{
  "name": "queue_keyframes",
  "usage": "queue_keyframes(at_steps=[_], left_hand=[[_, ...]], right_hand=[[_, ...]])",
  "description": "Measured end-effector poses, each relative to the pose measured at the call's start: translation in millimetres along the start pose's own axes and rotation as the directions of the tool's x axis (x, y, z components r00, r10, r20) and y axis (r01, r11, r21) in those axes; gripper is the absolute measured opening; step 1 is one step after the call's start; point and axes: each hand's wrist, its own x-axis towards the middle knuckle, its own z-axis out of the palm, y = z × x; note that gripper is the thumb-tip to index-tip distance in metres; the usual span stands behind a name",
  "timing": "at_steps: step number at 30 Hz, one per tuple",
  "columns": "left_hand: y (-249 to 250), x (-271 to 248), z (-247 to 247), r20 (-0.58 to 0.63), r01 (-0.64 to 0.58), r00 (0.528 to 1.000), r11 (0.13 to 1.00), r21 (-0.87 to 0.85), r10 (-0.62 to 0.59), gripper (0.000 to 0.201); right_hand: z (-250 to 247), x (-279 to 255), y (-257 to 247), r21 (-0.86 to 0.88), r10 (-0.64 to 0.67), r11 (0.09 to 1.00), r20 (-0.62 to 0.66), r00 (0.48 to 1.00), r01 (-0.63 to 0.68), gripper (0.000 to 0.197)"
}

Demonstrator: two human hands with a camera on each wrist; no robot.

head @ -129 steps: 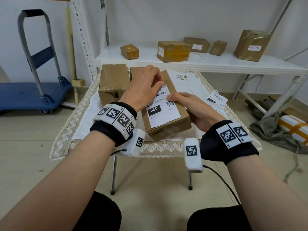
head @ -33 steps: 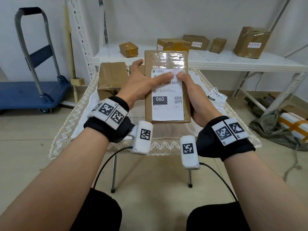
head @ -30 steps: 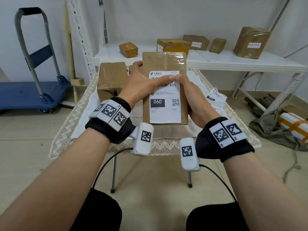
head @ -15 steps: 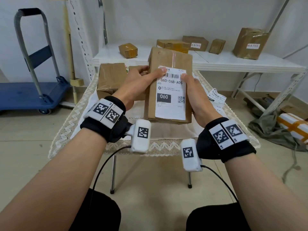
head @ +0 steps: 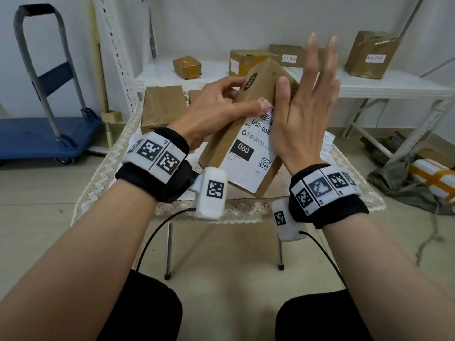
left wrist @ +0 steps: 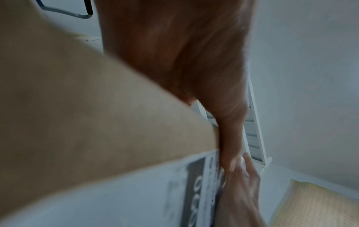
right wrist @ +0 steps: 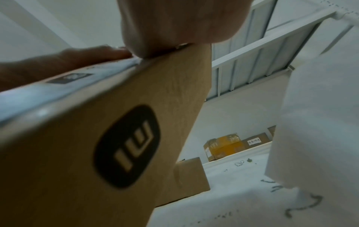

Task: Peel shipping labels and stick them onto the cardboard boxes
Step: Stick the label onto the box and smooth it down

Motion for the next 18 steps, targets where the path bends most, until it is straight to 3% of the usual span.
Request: queue_keyframes(at_steps=[5,8,11,15,18], left_hand=[[-2,-4,-2,0.048,0.015,0.999,1.0,0.021,-0.016,0.078],[-7,-4,-1,0.043,0.045,0.998,0.999,-0.009,-0.045,0.068],[-13,-2,-2,-0.003,0.095,0.995,0.992,-0.081,-0.096,0.067],[-18,4,-8,-0.109,0.108,0.985,0.969,-0.223,-0.135,0.069],[-20,7,-5,-0.164,0.121,0.971,0.951,-0.283,-0.172,0.061]], right_hand=[[0,3,12,-0.018,0.093,0.995,-0.049,0.994,-0.094,0.06],[1,3,20,-0.024,0.164,0.986,-0.079,0.983,-0.166,0.059],[3,4,24,0.097,0.252,0.965,-0.1,0.963,-0.243,0.059],[3,1,8,0.369,0.322,0.869,0.084,0.943,-0.33,0.069],[4,-11,-5,0.334,0.269,0.882,0.222,0.937,-0.332,0.074]])
